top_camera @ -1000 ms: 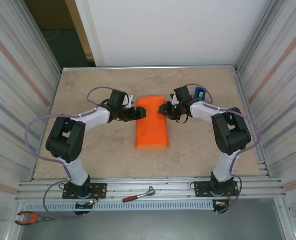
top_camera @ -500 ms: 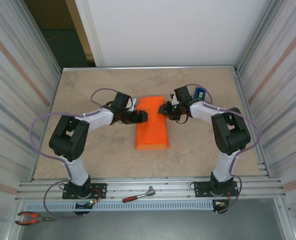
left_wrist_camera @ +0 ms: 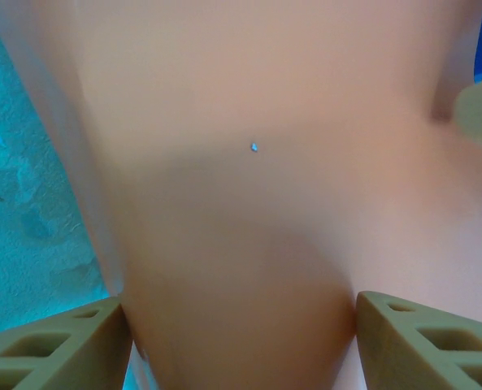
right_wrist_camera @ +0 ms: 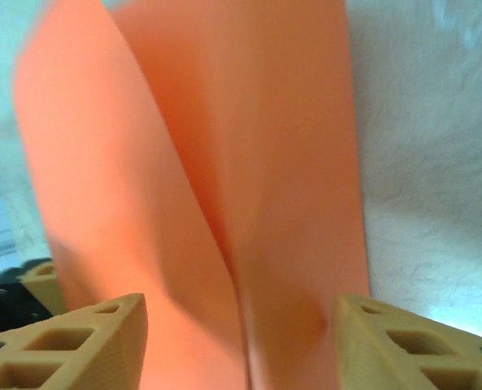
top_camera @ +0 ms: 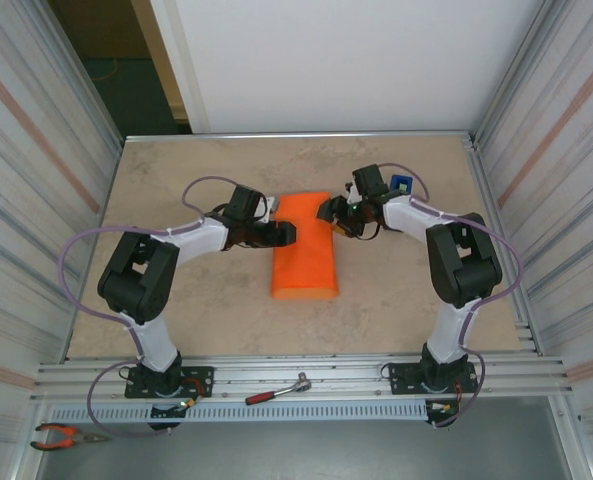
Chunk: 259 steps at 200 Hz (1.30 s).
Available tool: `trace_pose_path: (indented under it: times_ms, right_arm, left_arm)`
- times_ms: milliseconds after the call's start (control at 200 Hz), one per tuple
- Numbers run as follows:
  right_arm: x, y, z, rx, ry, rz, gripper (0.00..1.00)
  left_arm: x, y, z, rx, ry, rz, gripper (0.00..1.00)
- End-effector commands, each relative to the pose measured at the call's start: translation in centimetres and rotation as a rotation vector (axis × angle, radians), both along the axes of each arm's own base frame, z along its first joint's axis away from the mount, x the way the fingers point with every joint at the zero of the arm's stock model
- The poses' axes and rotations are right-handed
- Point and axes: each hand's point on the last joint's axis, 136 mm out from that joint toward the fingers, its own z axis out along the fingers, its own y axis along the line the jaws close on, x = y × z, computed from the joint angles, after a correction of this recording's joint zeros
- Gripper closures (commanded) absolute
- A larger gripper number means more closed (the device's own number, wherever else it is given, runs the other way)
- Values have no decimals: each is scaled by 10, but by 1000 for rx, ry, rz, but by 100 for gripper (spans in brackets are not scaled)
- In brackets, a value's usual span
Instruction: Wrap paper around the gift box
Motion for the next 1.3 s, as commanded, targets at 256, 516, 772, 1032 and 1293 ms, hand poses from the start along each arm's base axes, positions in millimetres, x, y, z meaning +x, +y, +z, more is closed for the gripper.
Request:
trace_pose_path:
  times_ms: [256, 516, 772, 1032, 1293]
  right_arm:
    - [39, -94, 69, 59, -126, -206, 32]
    - [43, -185, 62, 76, -148, -371, 41]
    - [43, -213, 39, 158, -133, -396, 58]
    - [42, -215, 11, 200, -105, -382, 65]
    - [47, -212, -3, 236, -91, -373, 65]
  left_arm:
    - [-41, 33, -66, 211, 167, 13, 31]
    - [-42, 34, -69, 214, 174, 13, 31]
    - [-43, 34, -70, 218, 179, 11, 32]
    - [-44, 35, -70, 220, 180, 9, 32]
    - [-43, 35, -70, 223, 177, 9, 32]
